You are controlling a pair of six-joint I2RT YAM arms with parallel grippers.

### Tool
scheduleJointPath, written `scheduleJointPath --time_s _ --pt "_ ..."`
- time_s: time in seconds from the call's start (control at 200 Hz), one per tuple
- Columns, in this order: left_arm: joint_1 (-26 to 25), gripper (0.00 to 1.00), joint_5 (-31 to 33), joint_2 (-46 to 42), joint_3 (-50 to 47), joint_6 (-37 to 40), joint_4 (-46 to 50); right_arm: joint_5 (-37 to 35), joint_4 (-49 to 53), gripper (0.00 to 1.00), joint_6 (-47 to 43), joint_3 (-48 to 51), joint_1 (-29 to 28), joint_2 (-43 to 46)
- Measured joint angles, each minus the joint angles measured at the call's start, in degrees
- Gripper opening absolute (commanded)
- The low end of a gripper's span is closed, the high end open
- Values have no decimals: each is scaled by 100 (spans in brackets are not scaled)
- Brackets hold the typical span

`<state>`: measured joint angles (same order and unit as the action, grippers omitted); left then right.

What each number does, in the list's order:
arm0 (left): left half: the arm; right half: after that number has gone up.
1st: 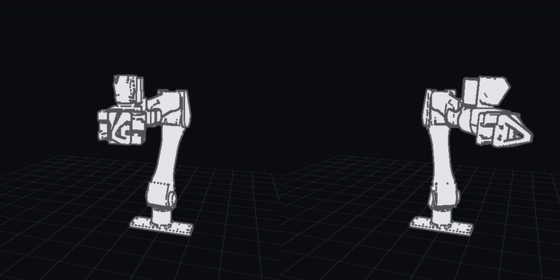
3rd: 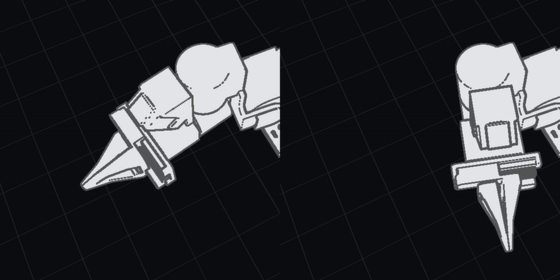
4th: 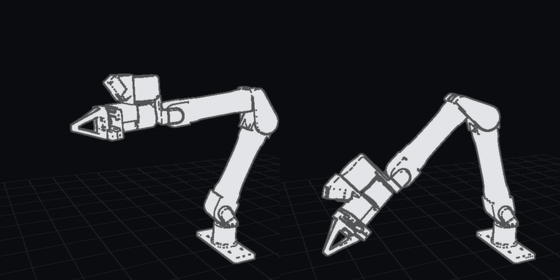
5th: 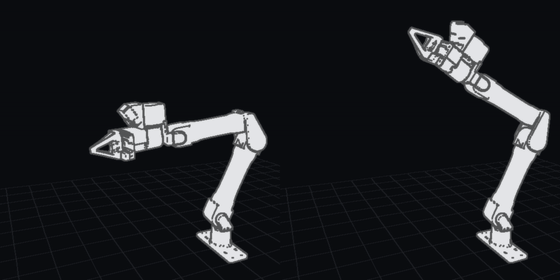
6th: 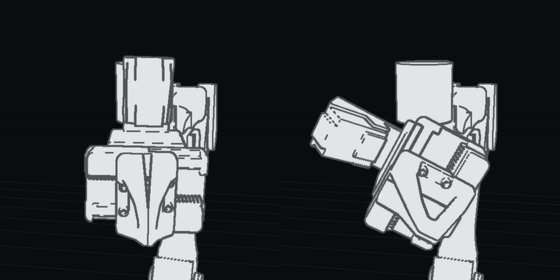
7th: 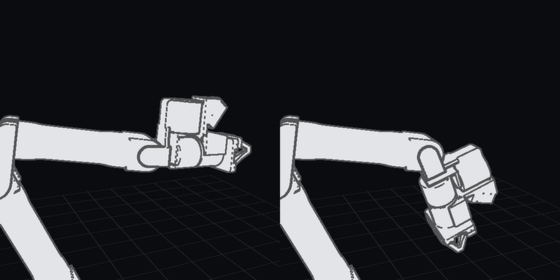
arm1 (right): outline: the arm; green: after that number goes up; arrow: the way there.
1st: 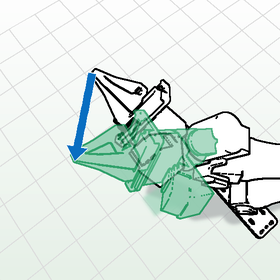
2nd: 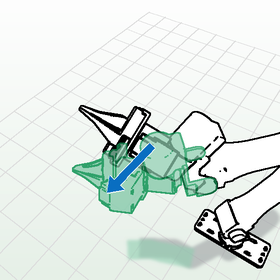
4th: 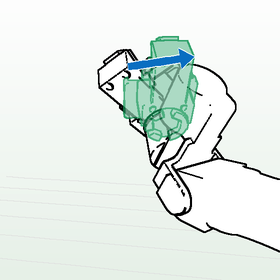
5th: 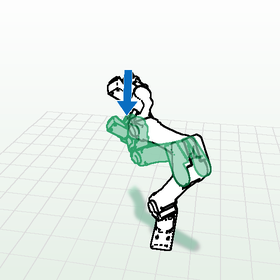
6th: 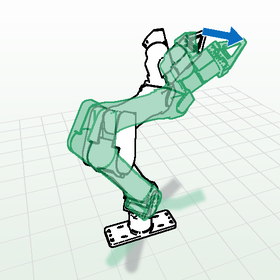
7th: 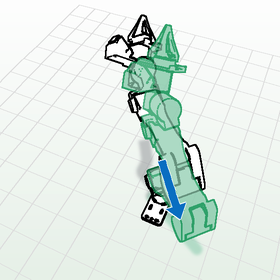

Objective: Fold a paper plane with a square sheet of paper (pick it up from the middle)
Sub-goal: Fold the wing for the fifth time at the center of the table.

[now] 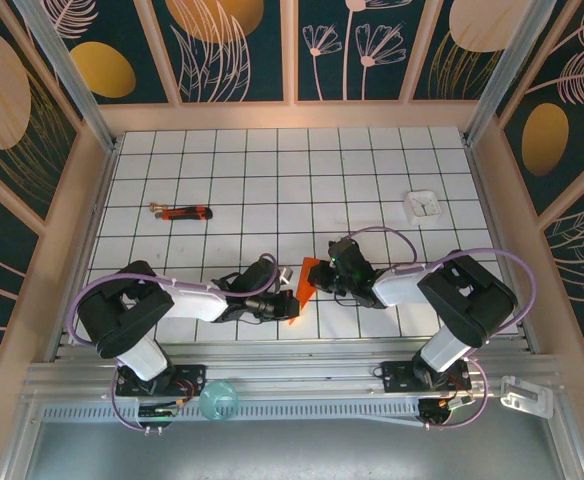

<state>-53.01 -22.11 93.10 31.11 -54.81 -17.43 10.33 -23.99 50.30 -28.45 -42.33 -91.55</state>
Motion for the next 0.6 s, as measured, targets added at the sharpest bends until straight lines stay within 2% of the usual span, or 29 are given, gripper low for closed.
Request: scheduleJointPath --time_s 0.6 --pt "-138 0 76 -308 -260 59 101 2 0 0 0 0 0 -11"
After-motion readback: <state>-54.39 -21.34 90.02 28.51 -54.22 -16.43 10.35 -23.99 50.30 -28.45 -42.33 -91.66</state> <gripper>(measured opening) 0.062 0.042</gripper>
